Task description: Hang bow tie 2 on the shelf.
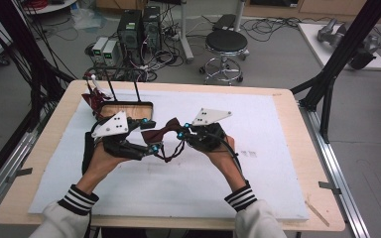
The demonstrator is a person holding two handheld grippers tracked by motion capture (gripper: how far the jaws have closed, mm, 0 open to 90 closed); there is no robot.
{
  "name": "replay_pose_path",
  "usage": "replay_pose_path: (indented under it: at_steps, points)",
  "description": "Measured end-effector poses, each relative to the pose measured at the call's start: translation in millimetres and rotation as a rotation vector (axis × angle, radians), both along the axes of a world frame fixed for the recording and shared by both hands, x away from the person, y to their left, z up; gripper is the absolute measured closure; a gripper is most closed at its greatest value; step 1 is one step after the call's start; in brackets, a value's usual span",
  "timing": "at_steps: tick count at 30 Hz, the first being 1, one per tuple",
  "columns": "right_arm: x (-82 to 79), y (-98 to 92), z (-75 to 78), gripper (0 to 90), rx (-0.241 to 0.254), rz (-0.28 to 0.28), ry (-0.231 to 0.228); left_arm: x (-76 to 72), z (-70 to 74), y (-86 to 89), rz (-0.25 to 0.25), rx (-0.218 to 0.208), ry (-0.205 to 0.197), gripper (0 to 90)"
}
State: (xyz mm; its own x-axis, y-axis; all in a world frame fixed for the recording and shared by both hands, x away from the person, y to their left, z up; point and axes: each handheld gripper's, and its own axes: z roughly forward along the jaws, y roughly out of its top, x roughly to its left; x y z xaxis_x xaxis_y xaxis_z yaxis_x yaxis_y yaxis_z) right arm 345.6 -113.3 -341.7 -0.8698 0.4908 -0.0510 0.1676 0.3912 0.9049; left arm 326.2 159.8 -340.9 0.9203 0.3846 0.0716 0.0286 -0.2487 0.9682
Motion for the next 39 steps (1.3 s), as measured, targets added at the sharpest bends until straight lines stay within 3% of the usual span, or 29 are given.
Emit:
replay_pose_path:
  at_steps: [5,10,19,25,31,35,39]
  points:
    - [-1.6,0.2,1.4,84.6,0.016,0.005,0.001,1.0,-2.3,-0.7,0.013,0.034,0.016,34.5]
    - [-2.5,-1.7,3.2,84.6,0.029,0.006,-0.005,1.5,-3.4,-1.3,0.004,0.049,0.024,49.0]
    - [-4.3,-3.8,4.9,84.5,0.033,0.009,-0.011,2.0,-2.6,1.9,0.0,0.035,0.046,70.5]
    - [-5.4,-3.9,5.7,84.2,0.036,0.011,-0.016,0.6,-1.4,2.1,-0.004,0.038,0.047,77.7]
    - [-6.6,-3.1,5.7,81.4,0.035,0.015,-0.025,-1.0,-0.6,3.4,0.002,0.042,0.039,78.6]
    - [-6.9,-3.6,6.2,74.9,0.032,0.009,-0.04,-1.1,-0.4,4.9,0.01,0.038,0.037,78.6]
    - [-9.0,-4.4,7.4,54.6,0.032,-0.041,-0.067,-1.0,0.1,6.5,0.016,0.032,0.03,78.6]
